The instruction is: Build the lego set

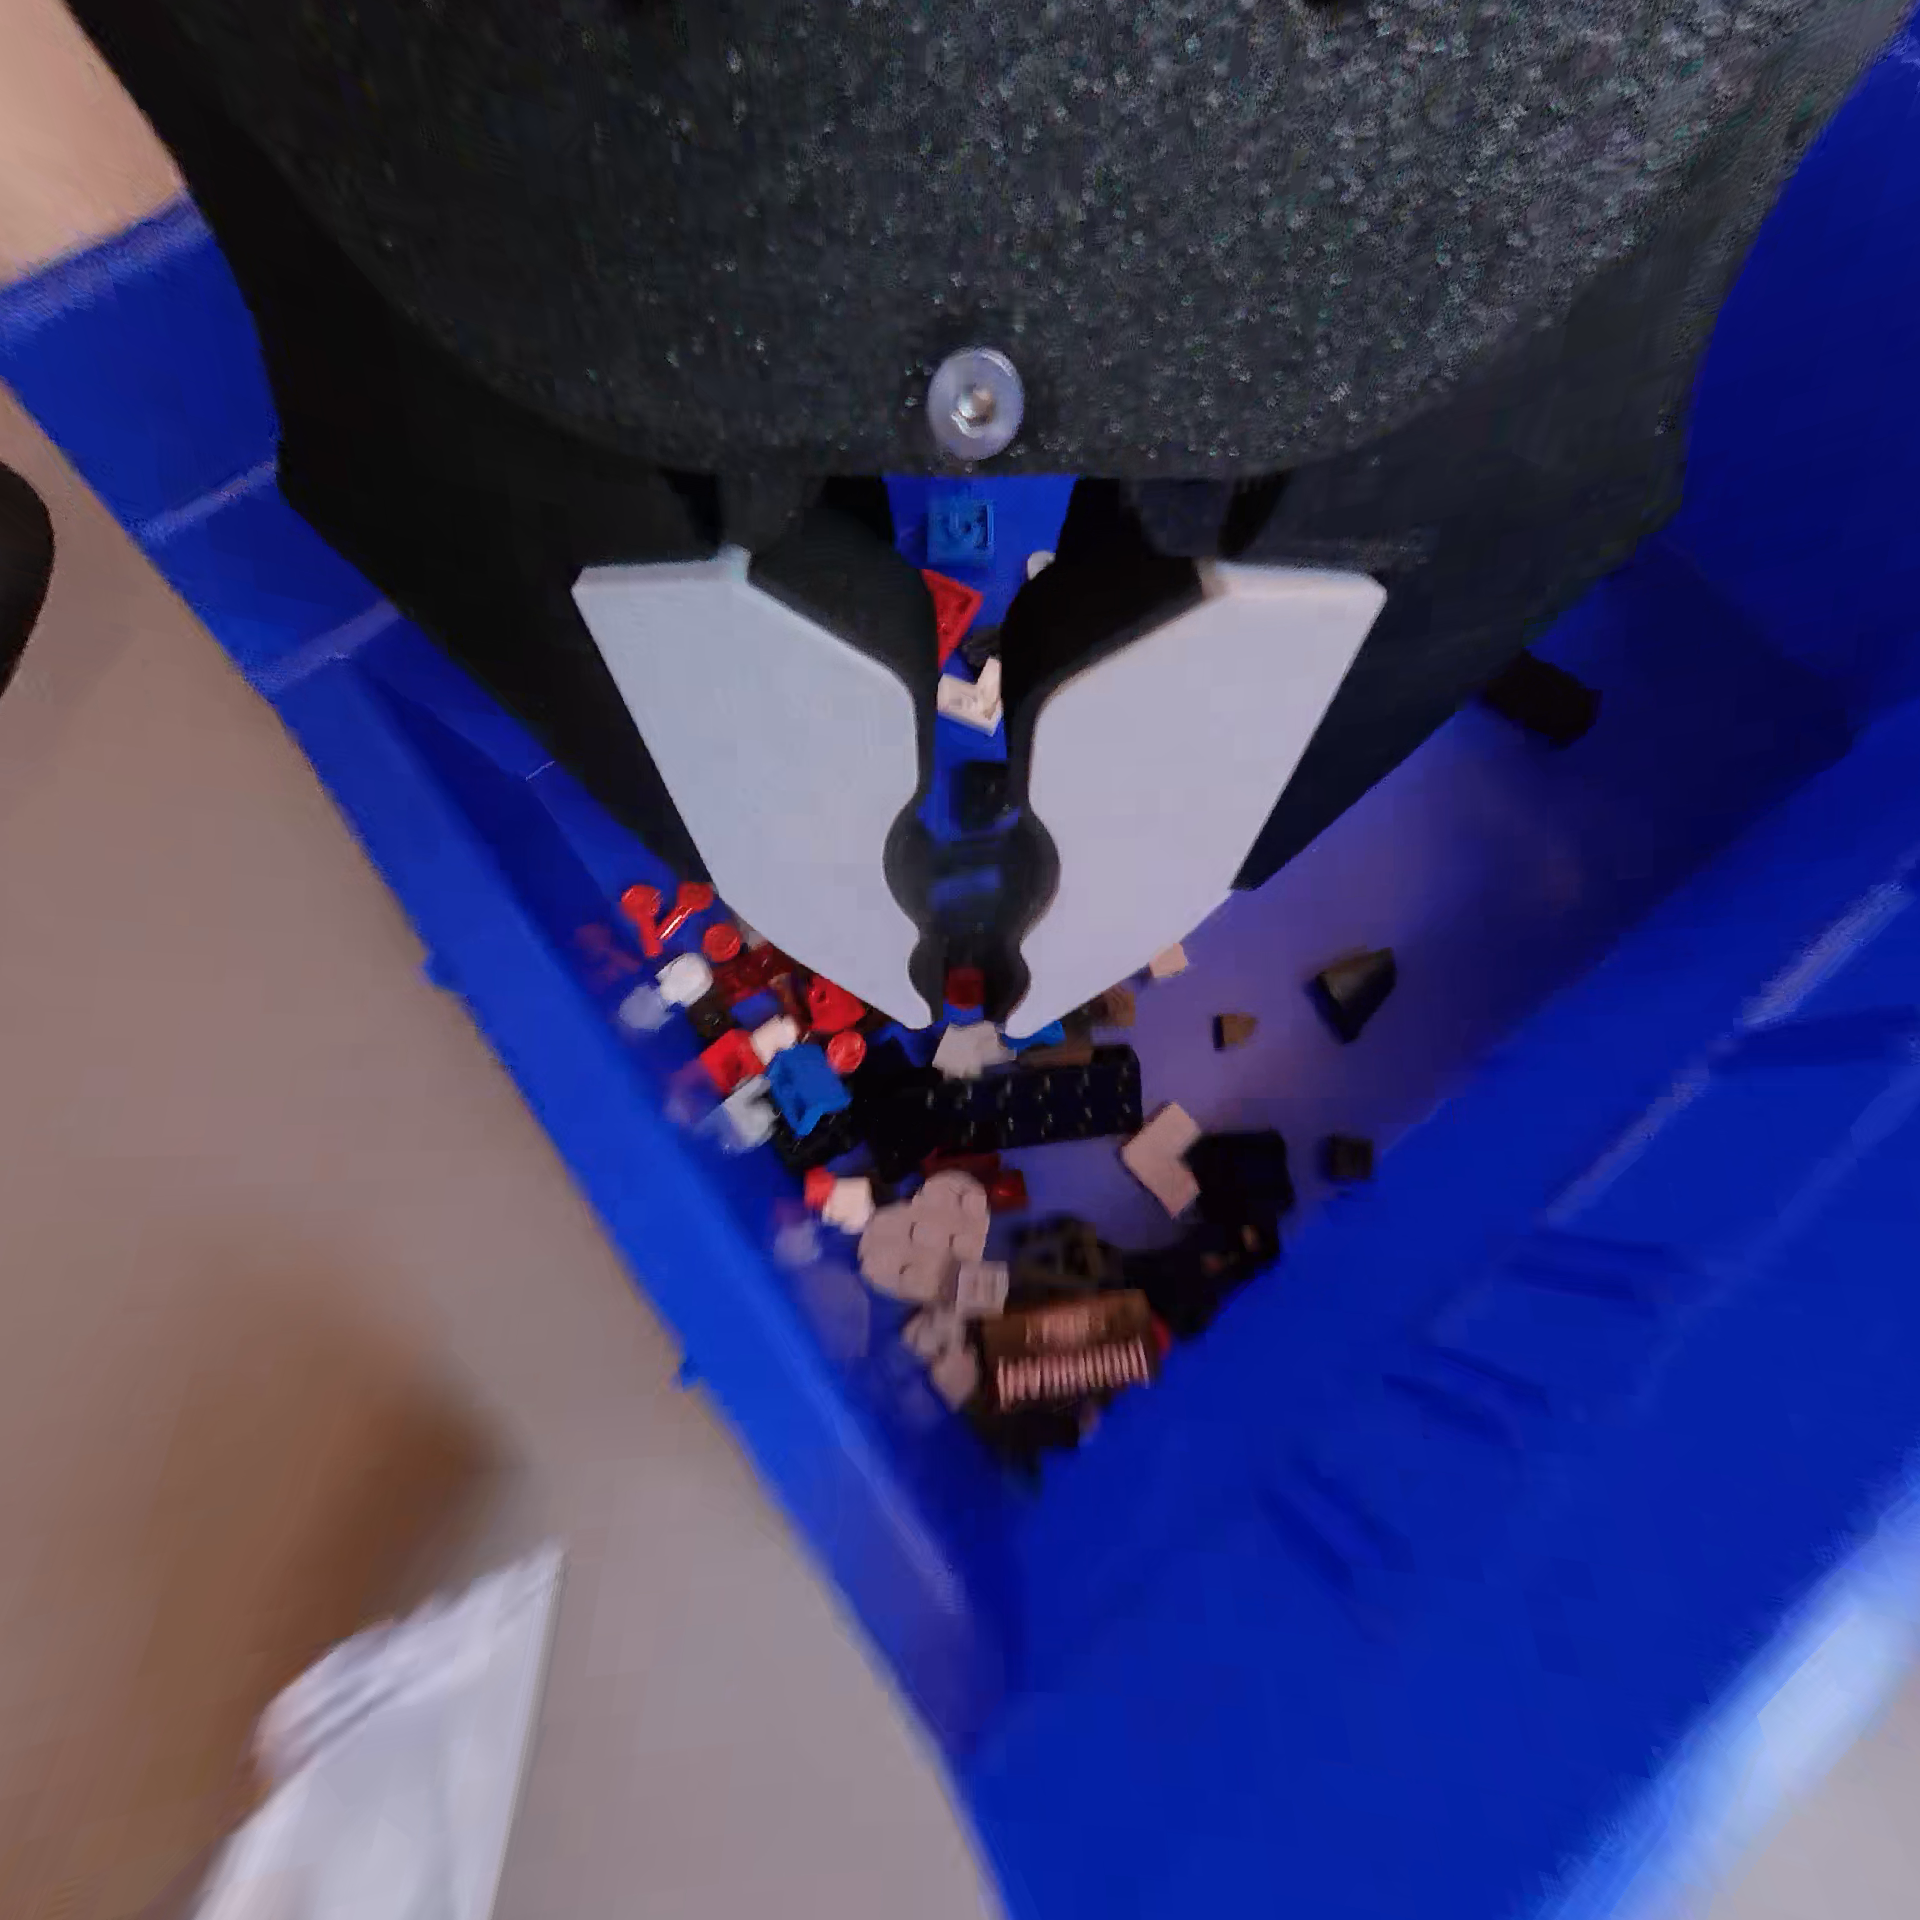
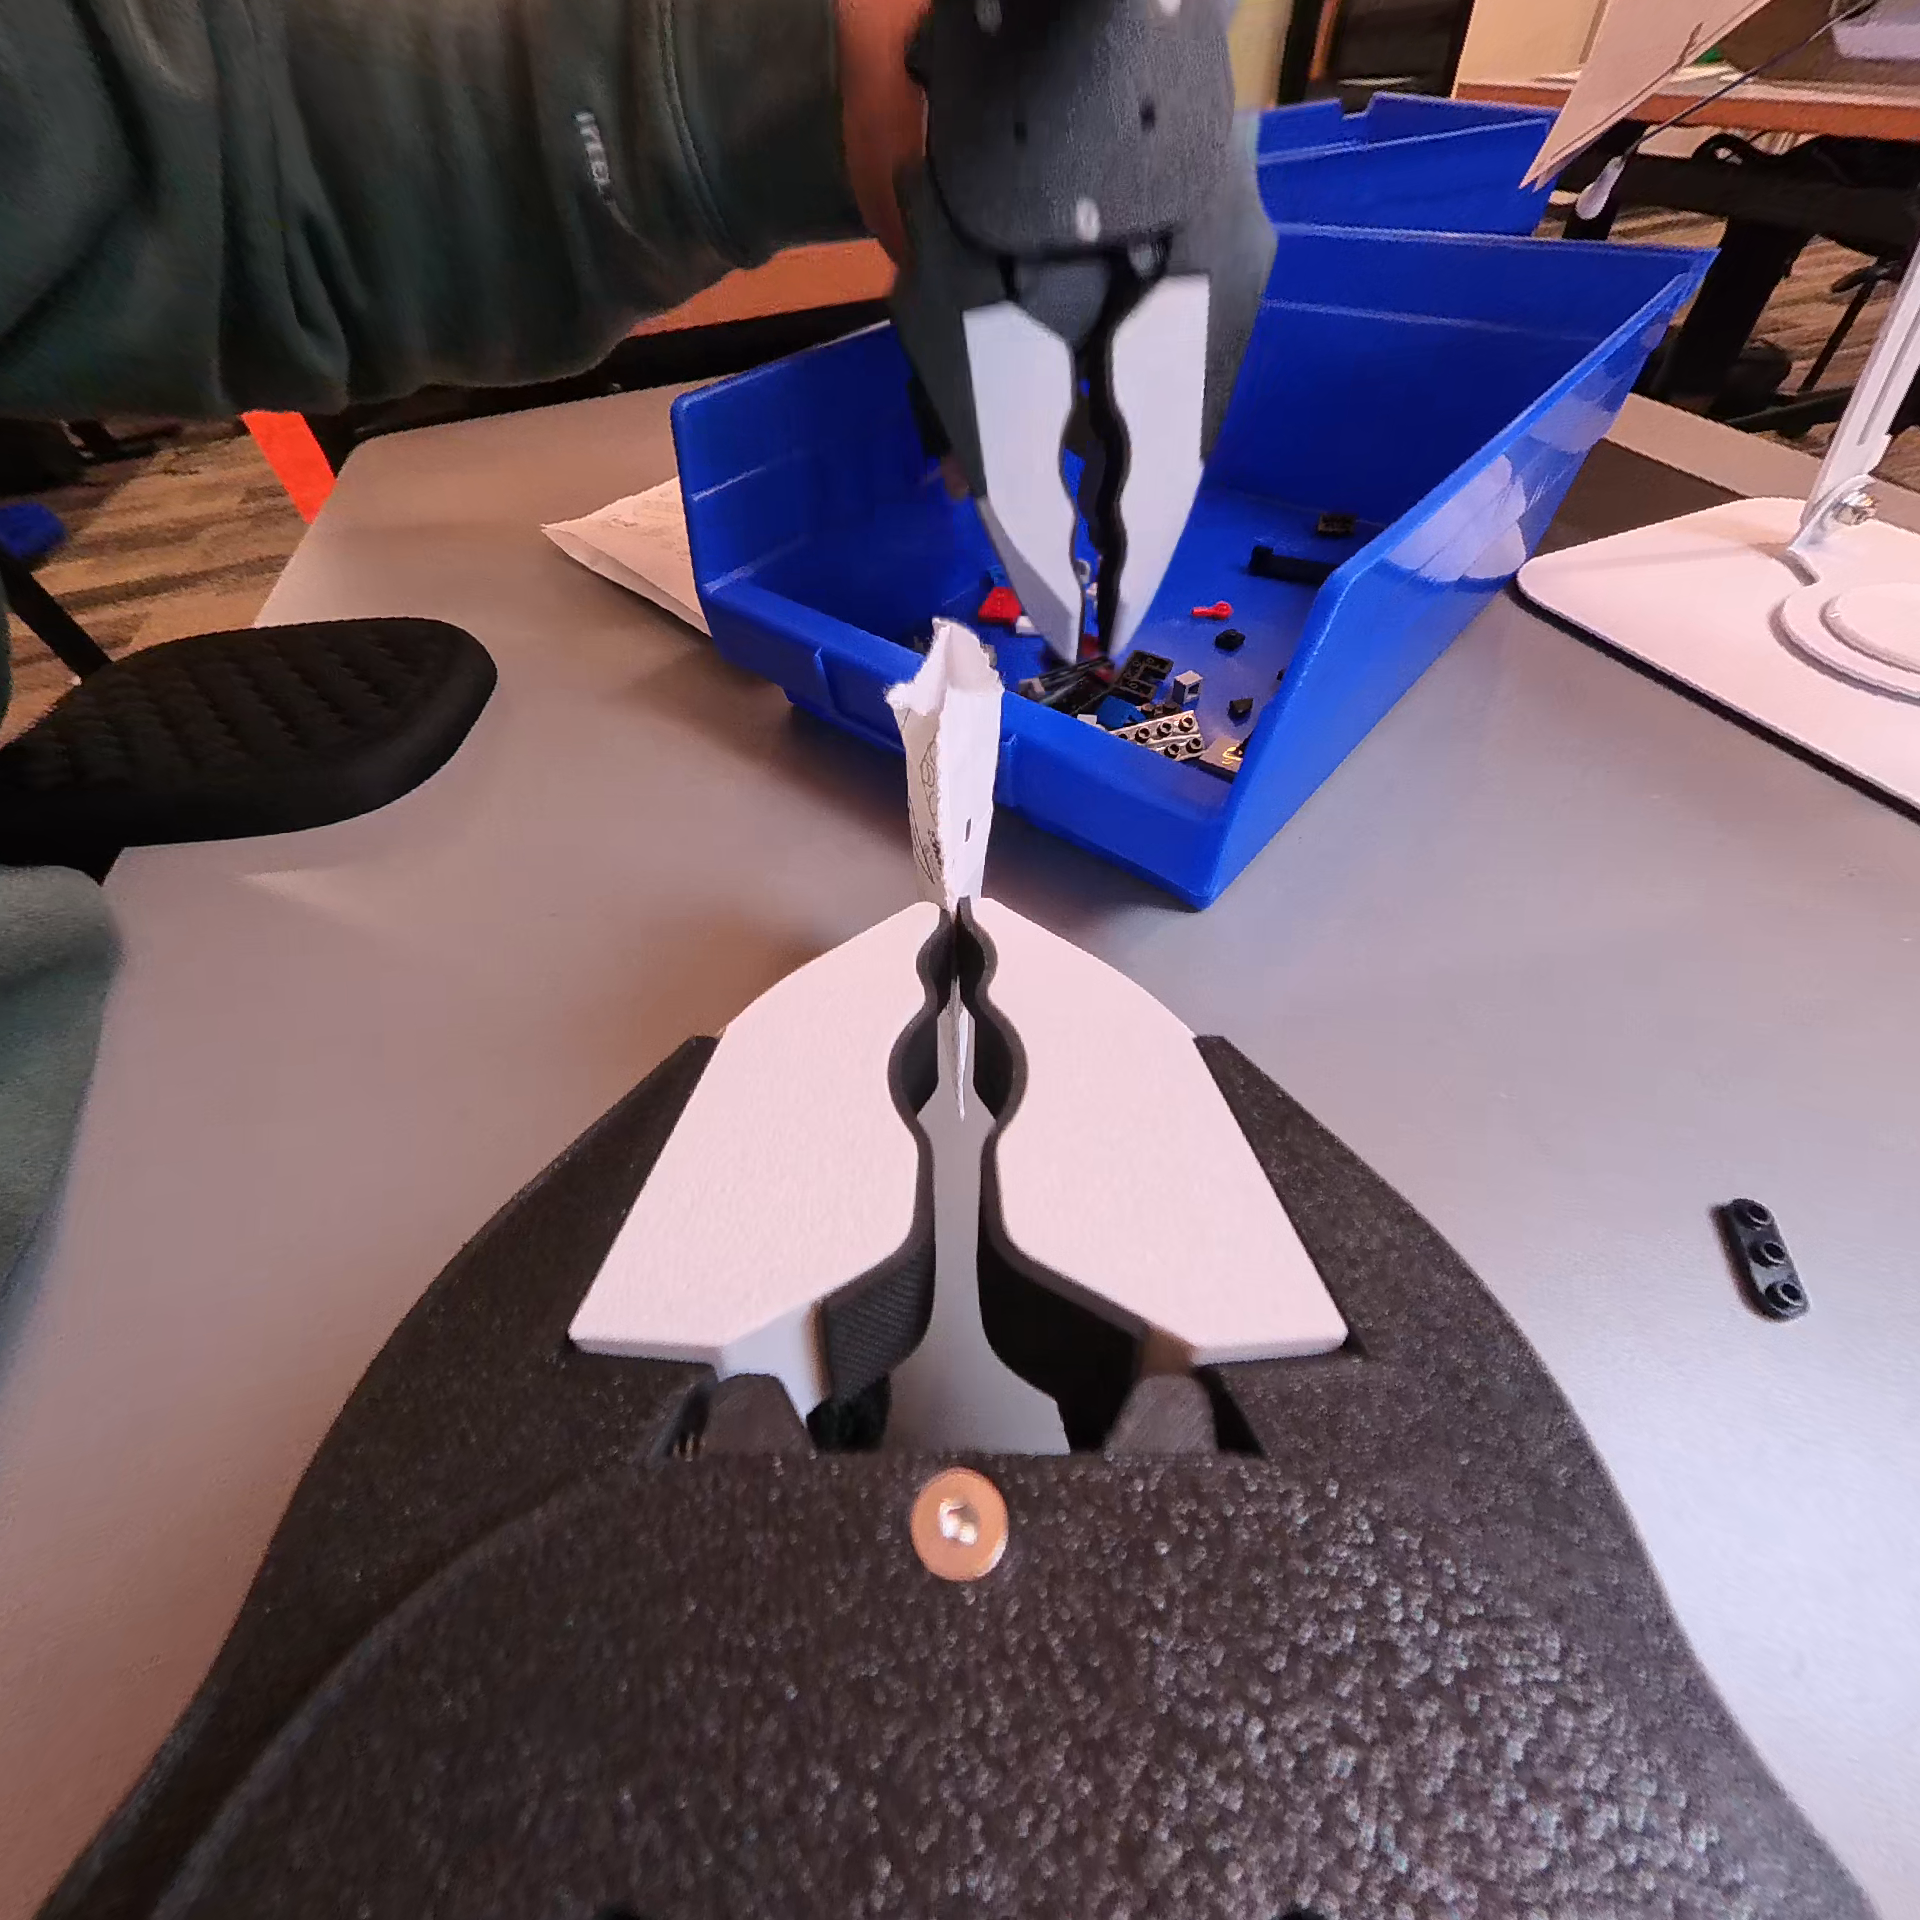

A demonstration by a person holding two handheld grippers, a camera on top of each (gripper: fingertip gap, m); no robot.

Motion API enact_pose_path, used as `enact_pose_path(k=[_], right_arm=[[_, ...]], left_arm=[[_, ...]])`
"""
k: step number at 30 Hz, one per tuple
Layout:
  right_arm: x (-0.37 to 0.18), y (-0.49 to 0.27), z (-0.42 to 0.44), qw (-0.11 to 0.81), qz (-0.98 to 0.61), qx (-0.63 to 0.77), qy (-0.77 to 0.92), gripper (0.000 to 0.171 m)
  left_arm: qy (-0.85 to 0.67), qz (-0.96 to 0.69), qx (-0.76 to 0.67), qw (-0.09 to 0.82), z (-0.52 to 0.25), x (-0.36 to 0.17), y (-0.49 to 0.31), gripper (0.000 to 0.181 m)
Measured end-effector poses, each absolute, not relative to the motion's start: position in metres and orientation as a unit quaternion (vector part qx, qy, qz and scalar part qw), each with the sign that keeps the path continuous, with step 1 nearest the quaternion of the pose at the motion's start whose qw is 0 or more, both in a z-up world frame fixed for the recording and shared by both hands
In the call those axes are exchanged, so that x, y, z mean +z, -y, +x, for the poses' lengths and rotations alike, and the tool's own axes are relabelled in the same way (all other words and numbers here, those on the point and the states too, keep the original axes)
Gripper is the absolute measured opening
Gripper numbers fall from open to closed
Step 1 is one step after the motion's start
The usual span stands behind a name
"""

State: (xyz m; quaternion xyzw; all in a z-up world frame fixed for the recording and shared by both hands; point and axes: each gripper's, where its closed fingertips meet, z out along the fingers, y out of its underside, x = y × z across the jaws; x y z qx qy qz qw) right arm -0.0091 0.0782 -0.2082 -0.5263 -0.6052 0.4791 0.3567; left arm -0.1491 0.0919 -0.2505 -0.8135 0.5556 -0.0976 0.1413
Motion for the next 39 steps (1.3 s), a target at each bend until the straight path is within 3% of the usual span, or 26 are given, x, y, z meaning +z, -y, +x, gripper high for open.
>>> enact_pose_path(k=[4, 7, 28, 34, 39], right_arm=[[-0.212, -0.075, -0.012, 0.356, -0.525, 0.471, 0.613, 0.000], [-0.211, -0.070, -0.016, 0.357, -0.520, 0.473, 0.615, 0.000], [-0.186, -0.060, -0.016, 0.369, -0.493, 0.533, 0.580, 0.000], [-0.192, -0.062, -0.013, 0.368, -0.494, 0.516, 0.595, 0.000], [-0.199, -0.058, -0.014, 0.361, -0.492, 0.502, 0.613, 0.000]], left_arm=[[-0.572, -0.748, -0.188, 0.279, -0.096, -0.185, -0.081, 0.007], [-0.592, -0.701, -0.225, 0.328, -0.059, -0.157, -0.064, 0.007], [-0.626, -0.693, -0.158, 0.321, -0.040, -0.173, -0.042, 0.029], [-0.581, -0.730, -0.129, 0.336, -0.076, -0.163, -0.059, 0.025], [-0.530, -0.796, -0.115, 0.269, -0.129, -0.200, -0.084, 0.016]])
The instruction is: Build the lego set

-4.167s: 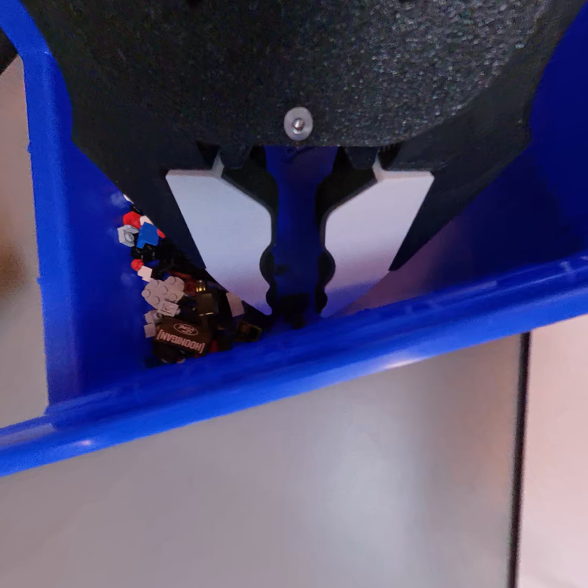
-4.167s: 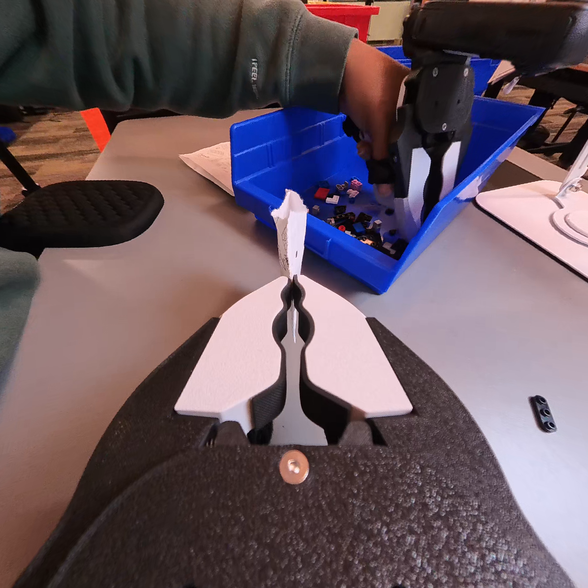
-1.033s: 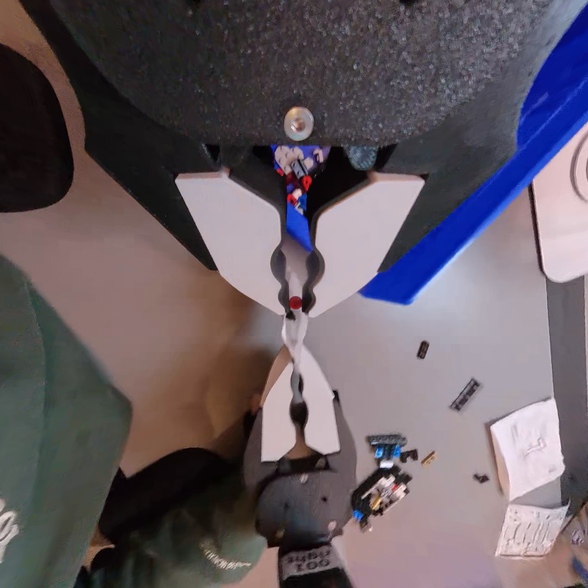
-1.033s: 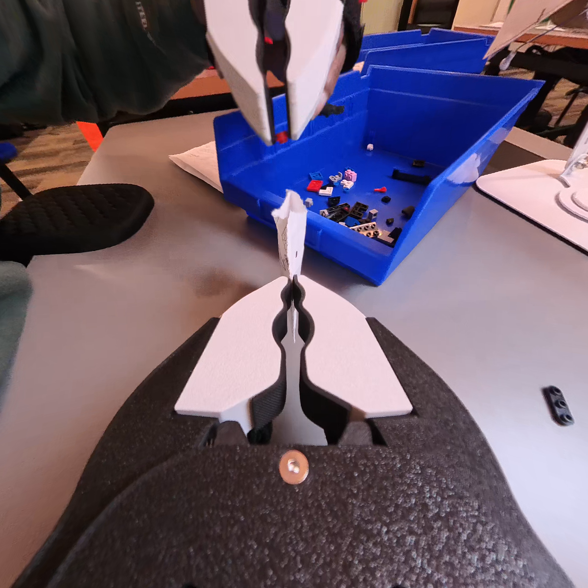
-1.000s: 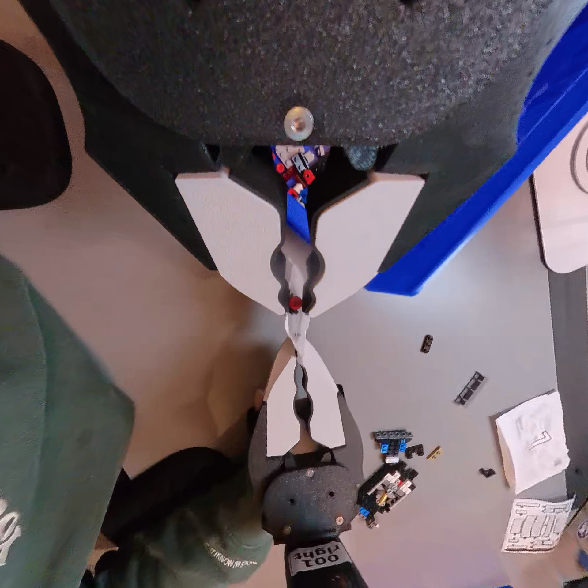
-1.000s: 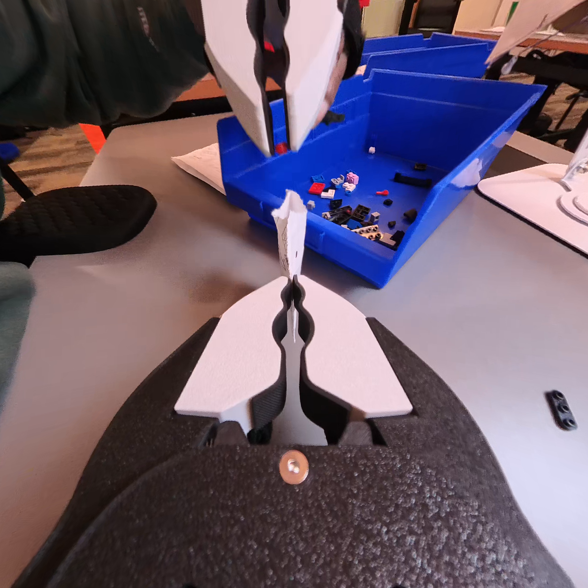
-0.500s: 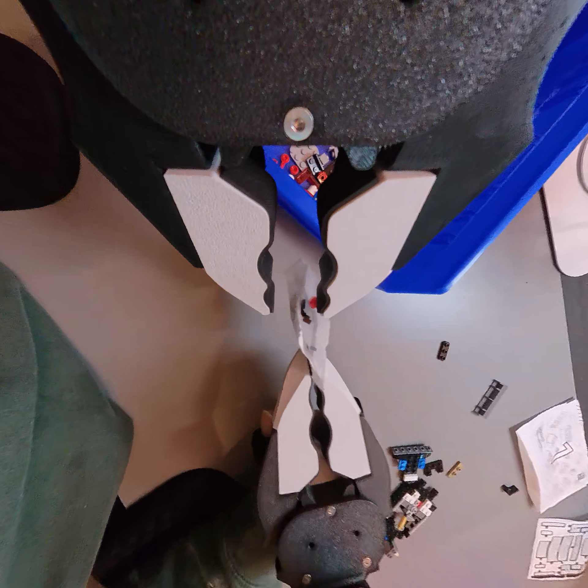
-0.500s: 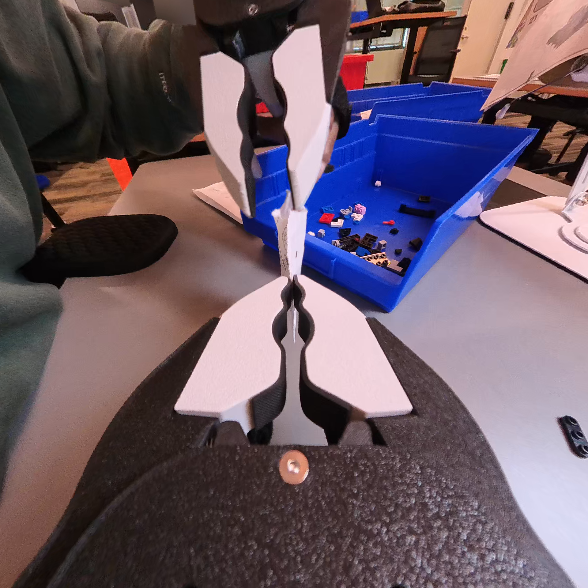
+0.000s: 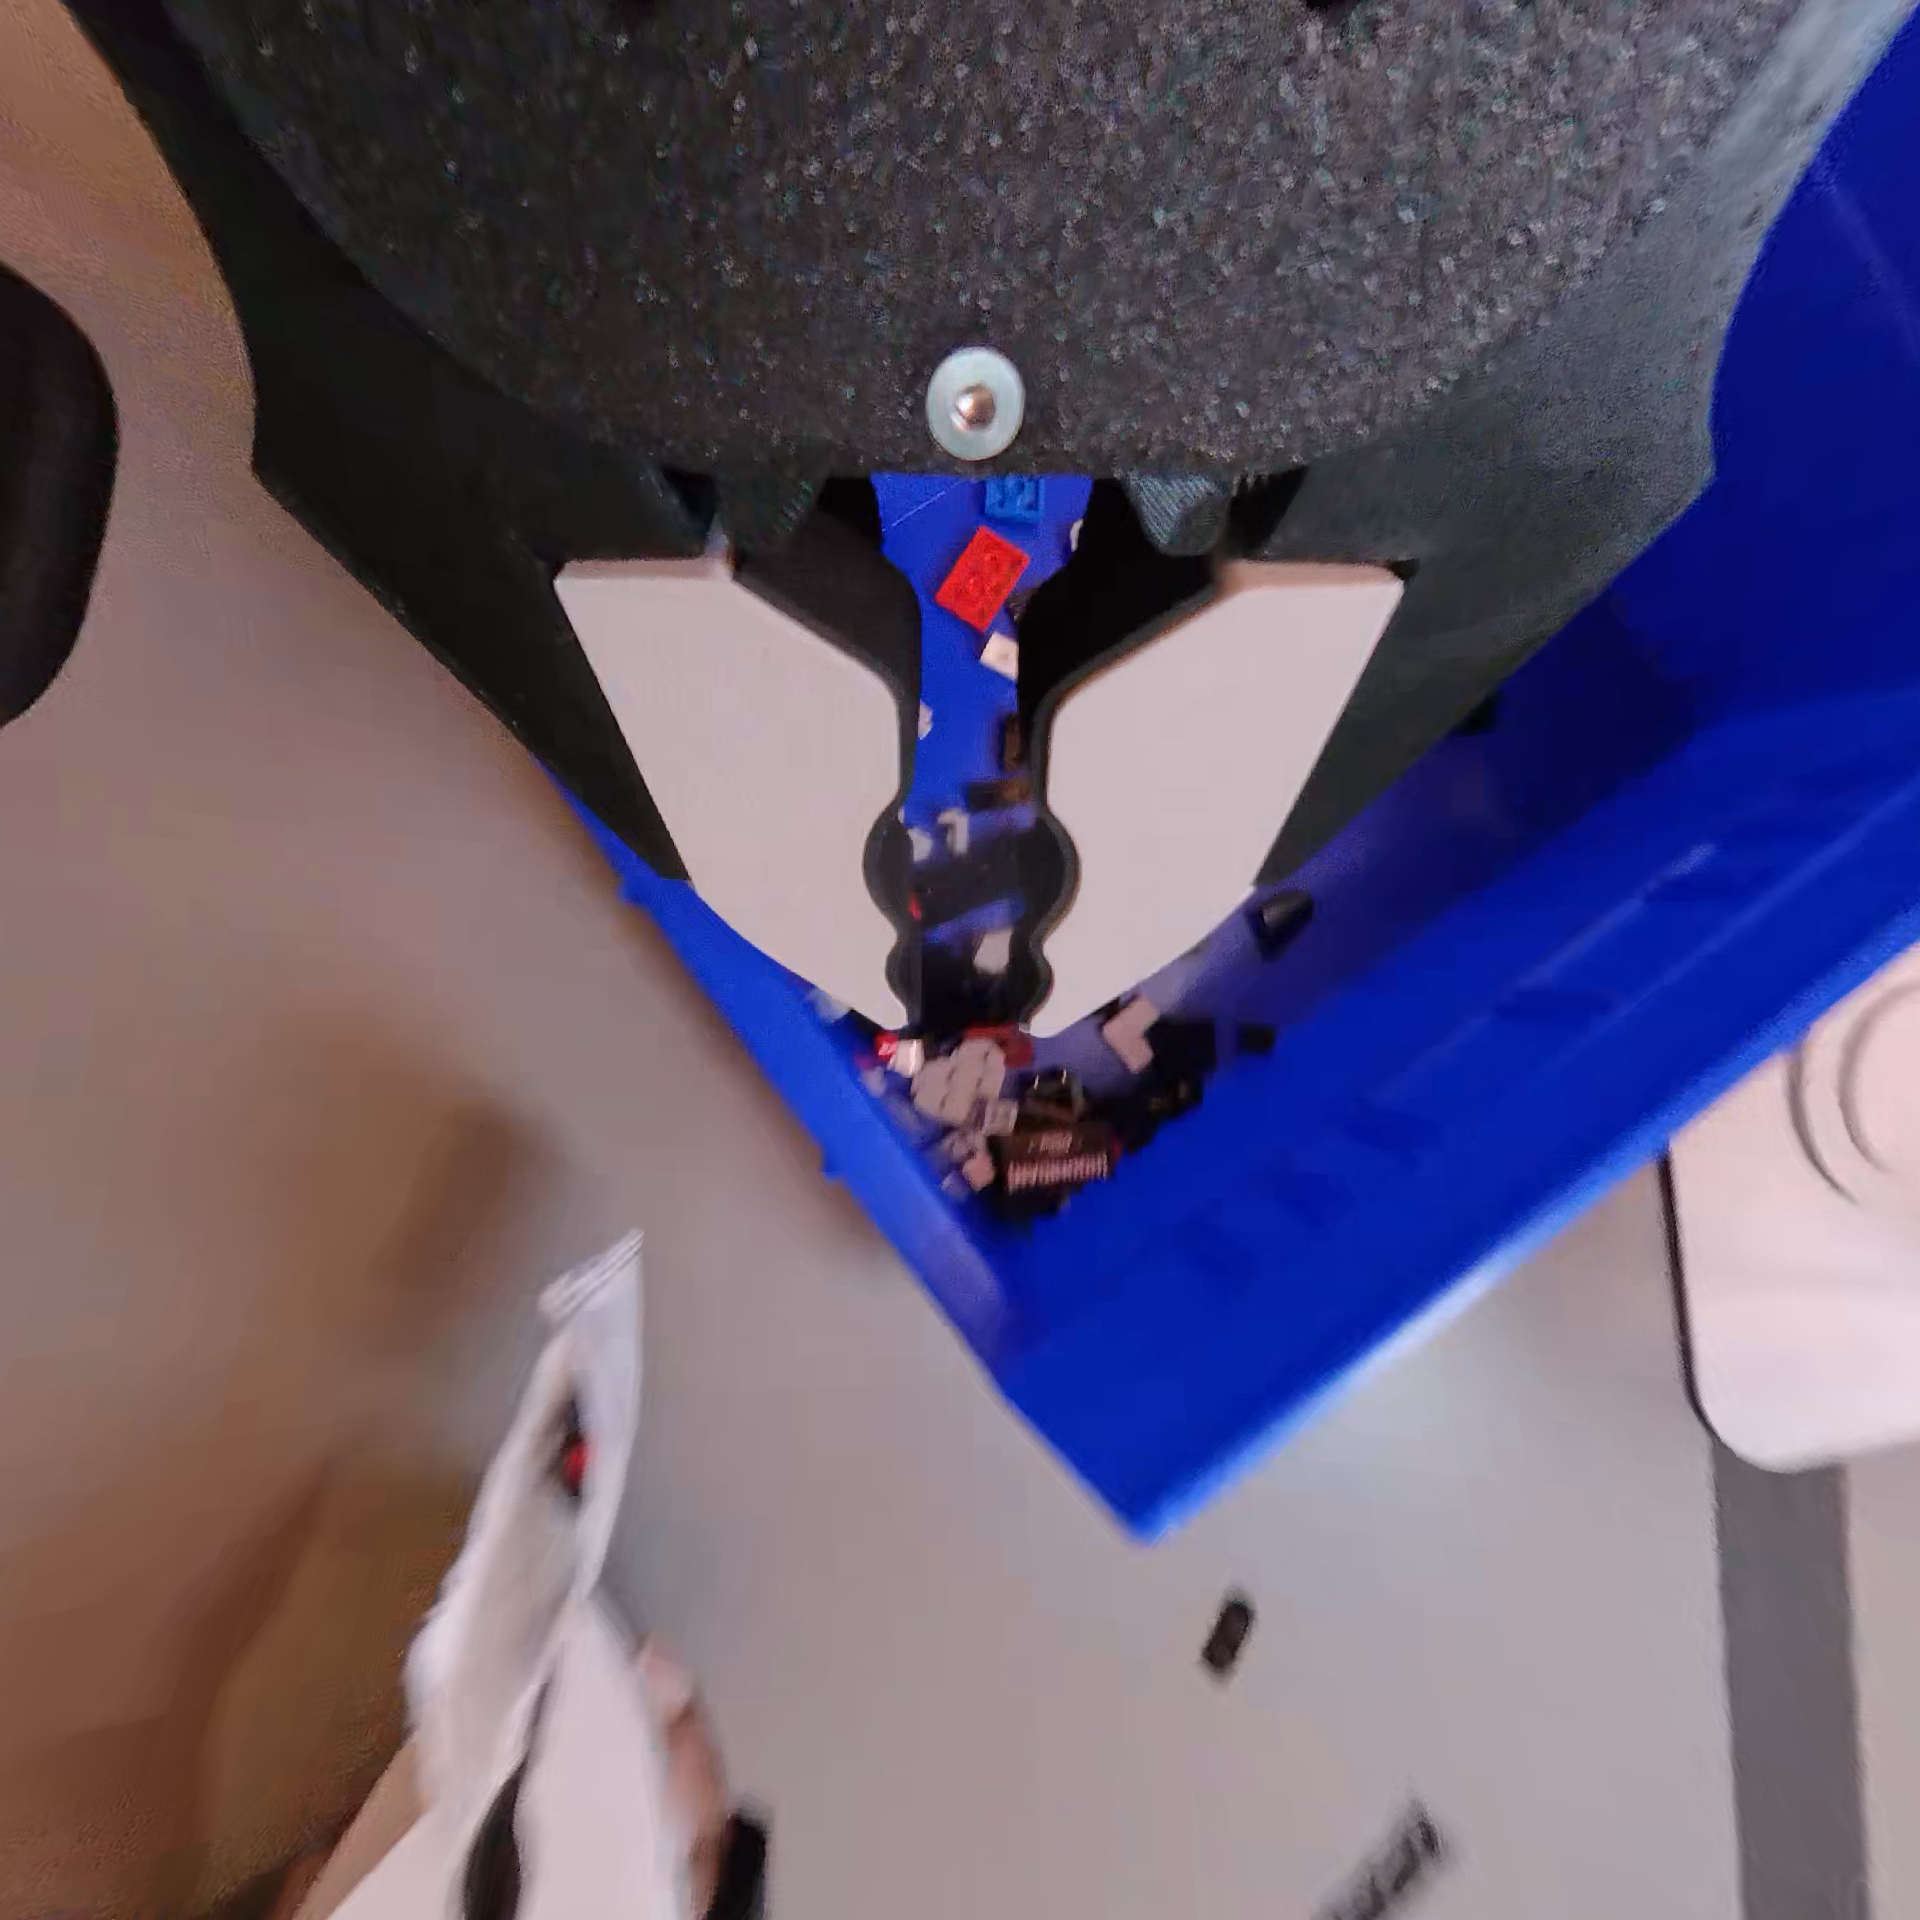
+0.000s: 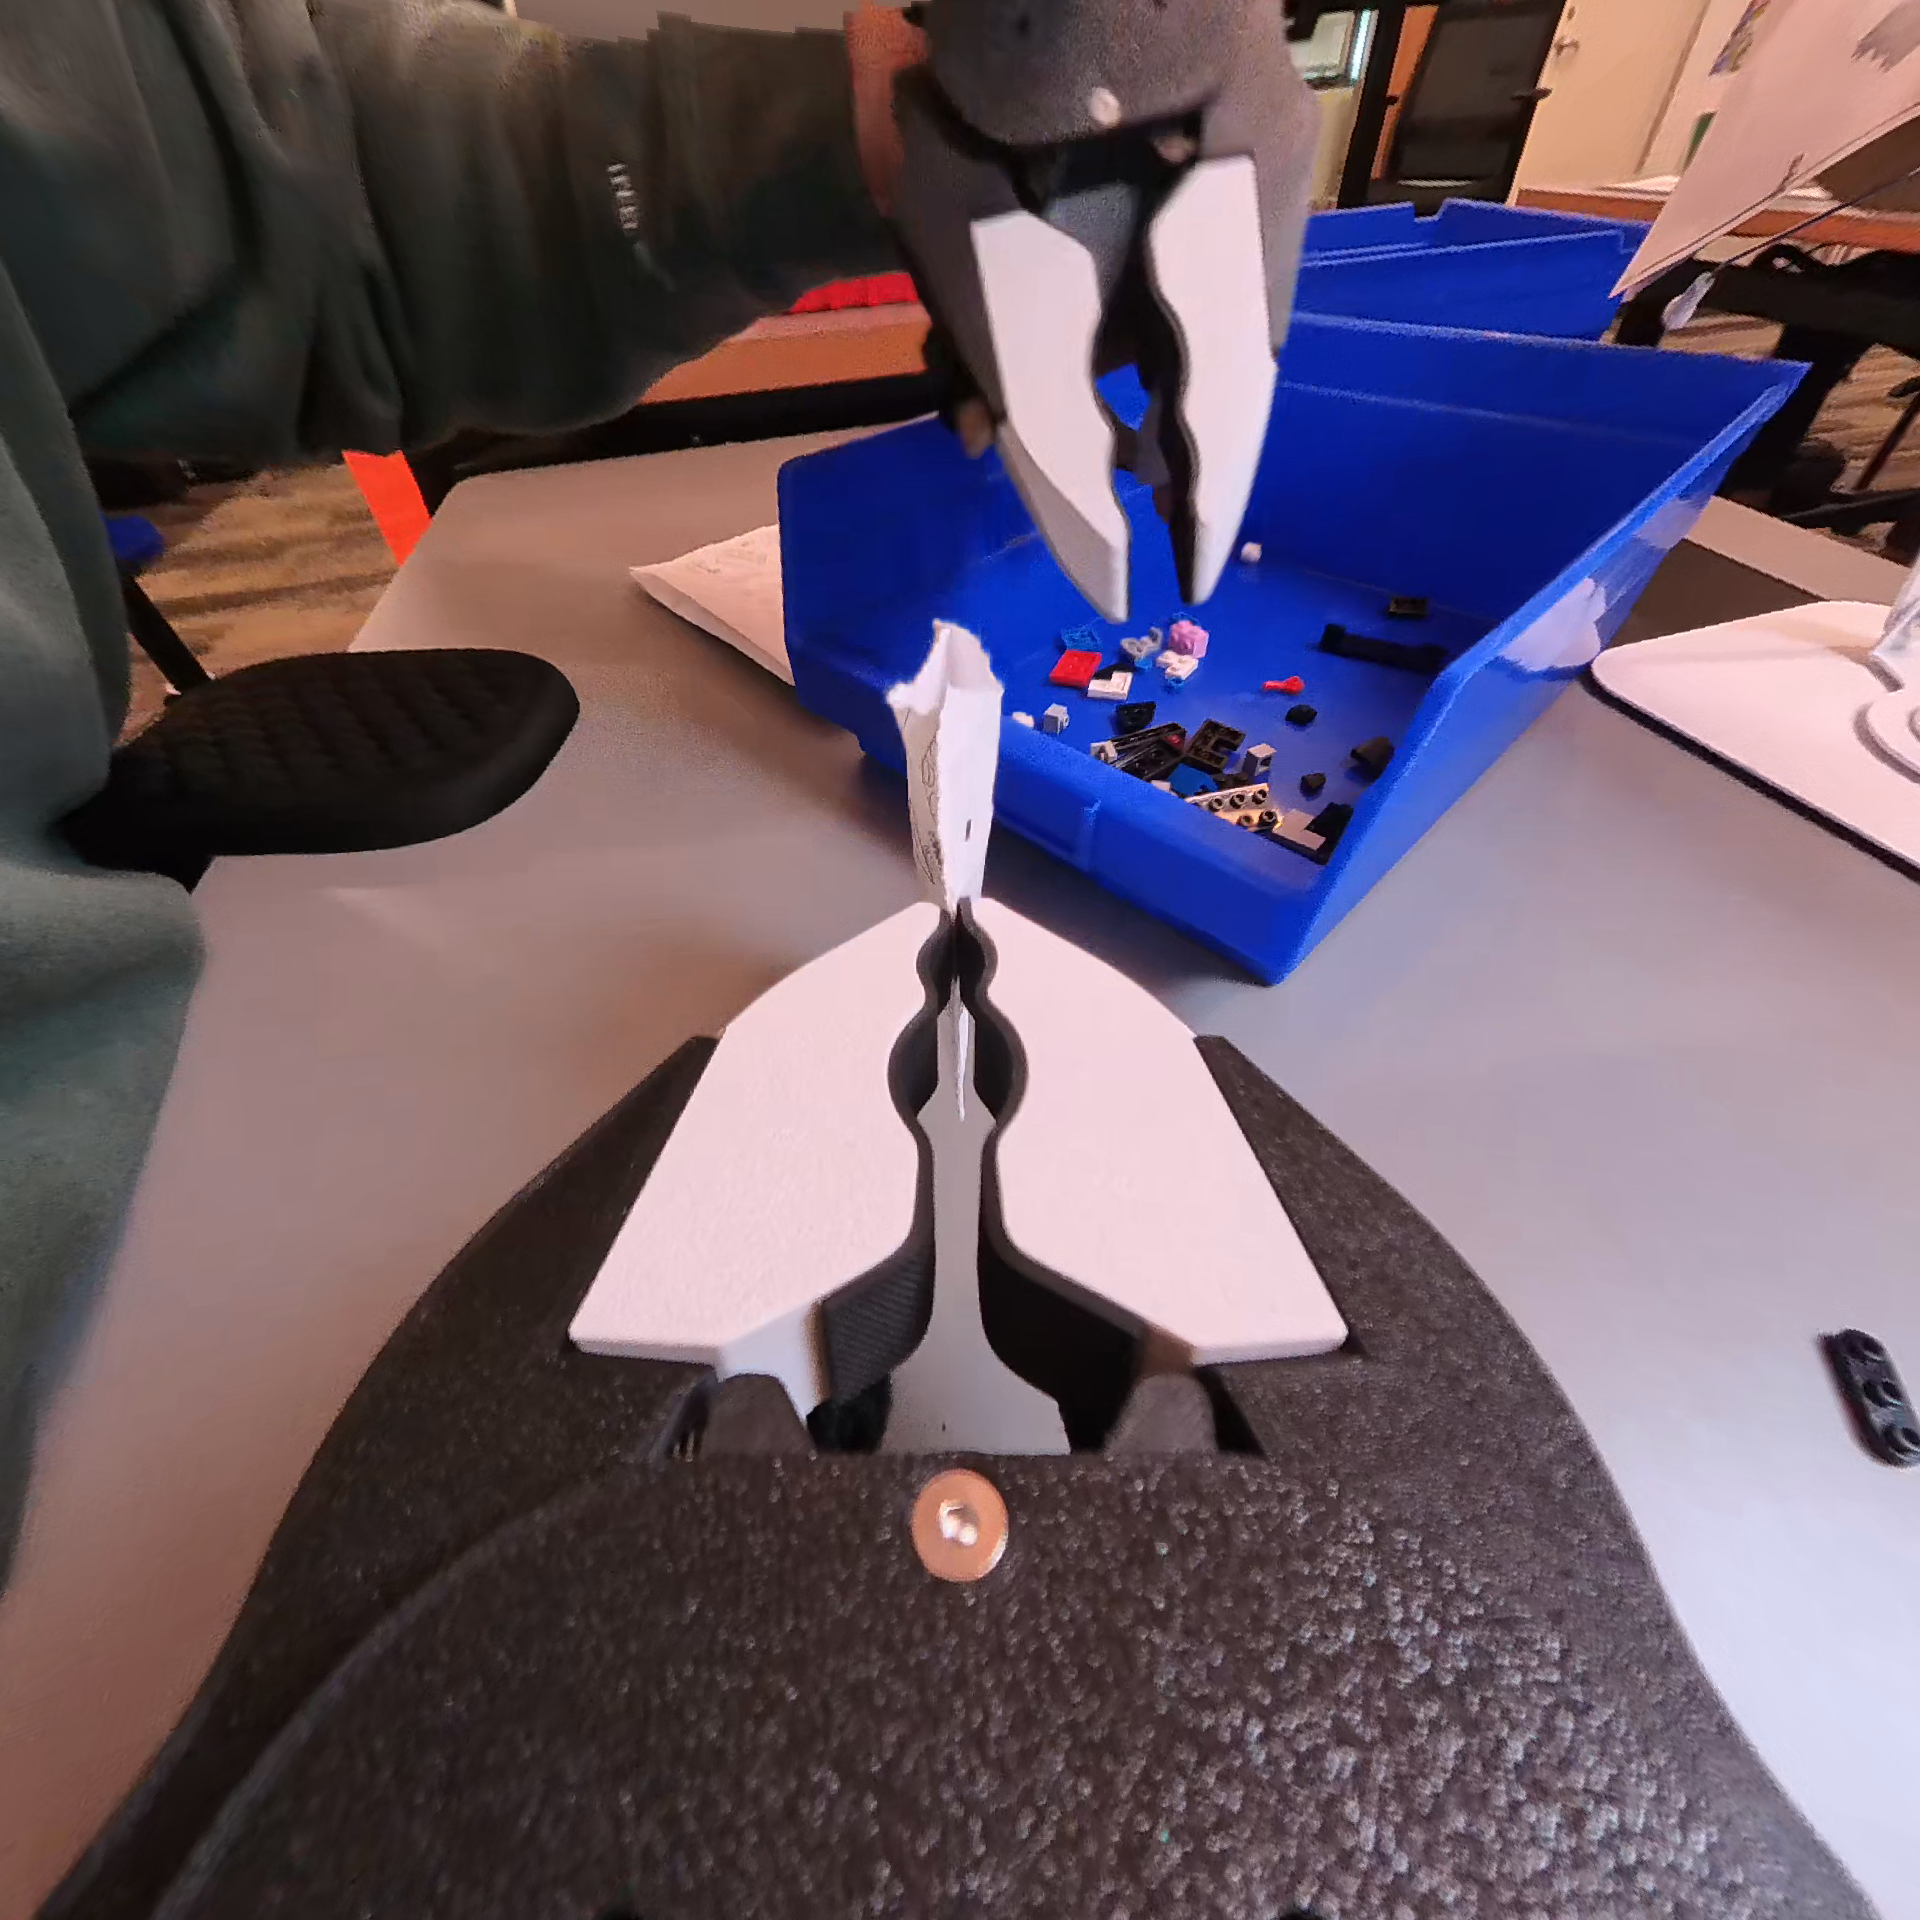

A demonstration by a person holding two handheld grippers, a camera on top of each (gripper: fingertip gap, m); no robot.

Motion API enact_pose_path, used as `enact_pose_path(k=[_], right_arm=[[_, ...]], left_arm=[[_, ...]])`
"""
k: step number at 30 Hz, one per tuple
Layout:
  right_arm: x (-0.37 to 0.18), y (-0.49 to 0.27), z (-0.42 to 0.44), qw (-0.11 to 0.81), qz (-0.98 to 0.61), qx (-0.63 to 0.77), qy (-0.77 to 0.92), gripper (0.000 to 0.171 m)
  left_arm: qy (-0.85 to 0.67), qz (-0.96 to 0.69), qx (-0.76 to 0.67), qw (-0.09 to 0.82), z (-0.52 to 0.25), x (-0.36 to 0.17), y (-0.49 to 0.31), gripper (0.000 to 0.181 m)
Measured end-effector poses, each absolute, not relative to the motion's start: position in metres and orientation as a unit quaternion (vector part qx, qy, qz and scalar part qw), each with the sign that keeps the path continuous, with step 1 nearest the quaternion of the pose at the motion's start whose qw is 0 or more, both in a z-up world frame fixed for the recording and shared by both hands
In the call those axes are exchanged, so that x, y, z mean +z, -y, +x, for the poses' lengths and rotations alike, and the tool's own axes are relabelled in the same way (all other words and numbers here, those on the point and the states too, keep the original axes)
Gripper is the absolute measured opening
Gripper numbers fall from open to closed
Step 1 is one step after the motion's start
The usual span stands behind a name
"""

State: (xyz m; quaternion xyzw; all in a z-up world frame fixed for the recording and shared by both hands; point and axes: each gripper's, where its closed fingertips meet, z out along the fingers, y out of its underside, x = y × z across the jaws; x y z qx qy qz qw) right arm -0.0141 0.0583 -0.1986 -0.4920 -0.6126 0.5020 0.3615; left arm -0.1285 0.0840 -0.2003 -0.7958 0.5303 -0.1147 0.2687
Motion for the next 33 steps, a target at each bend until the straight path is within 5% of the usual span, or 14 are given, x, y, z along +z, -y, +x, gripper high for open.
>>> enact_pose_path(k=[10, 33], right_arm=[[-0.207, -0.061, -0.014, 0.357, -0.500, 0.486, 0.621, 0.000], [-0.212, -0.061, -0.014, 0.348, -0.506, 0.483, 0.625, 0.000]], left_arm=[[-0.558, -0.803, -0.125, 0.168, -0.127, -0.258, -0.104, 0.020], [-0.561, -0.809, -0.145, 0.099, -0.138, -0.271, -0.068, 0.013]])
